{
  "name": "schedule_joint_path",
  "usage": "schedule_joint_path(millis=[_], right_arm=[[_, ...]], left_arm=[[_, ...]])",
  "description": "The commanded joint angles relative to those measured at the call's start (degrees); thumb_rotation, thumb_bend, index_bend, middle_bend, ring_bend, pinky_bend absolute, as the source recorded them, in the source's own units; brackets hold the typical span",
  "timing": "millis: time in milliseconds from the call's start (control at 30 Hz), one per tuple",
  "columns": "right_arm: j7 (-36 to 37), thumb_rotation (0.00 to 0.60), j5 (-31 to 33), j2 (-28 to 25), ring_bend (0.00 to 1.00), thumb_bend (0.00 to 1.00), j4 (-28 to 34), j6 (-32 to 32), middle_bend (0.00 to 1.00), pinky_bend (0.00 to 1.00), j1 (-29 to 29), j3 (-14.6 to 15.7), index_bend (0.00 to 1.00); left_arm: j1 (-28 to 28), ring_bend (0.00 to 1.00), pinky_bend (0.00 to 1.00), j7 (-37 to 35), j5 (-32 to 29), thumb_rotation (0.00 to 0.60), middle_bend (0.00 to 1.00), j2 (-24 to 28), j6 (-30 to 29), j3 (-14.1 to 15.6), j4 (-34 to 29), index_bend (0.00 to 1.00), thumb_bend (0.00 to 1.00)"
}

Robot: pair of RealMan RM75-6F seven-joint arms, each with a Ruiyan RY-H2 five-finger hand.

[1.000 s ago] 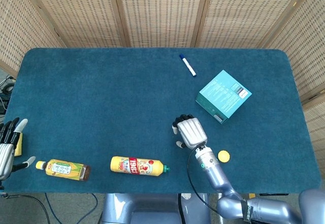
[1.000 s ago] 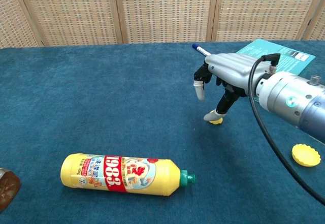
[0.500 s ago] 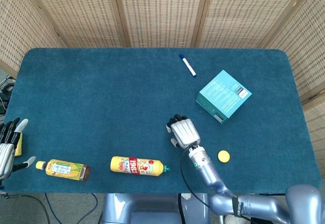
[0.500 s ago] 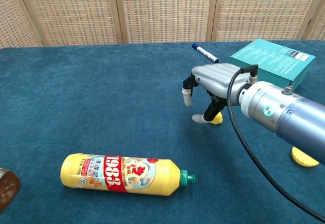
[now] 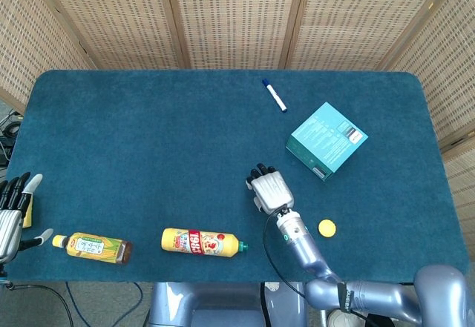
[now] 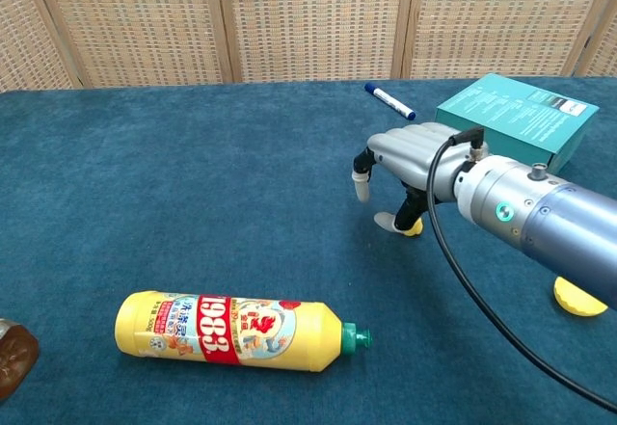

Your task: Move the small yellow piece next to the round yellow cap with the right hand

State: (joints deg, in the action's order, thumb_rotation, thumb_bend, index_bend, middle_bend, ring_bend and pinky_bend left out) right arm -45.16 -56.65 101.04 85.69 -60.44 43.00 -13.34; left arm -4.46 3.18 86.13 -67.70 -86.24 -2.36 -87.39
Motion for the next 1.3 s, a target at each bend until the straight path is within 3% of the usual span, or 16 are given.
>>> schedule_joint_path(millis=[33,1300], right_arm=[[-0.5,0.6,0.9,0.0,0.12,0.38,-0.8,0.2,0.24,0.26,0.3,0.4,0.4],[-2.0,0.6,7.0,0.8,0.07,0.38,-5.3,0.8,0.19,0.24,2.4,2.9,0.33]], left_arm=[[0.0,0.0,0.0,0.0,0.0,0.6,0.0,0.0,0.0,0.0,0.0,0.0,0.05],[-0.2,0.0,0.0,0.8,0.3,0.6,0.0,-0.2,0.3,0.4,-0.1,0.0,0.05]])
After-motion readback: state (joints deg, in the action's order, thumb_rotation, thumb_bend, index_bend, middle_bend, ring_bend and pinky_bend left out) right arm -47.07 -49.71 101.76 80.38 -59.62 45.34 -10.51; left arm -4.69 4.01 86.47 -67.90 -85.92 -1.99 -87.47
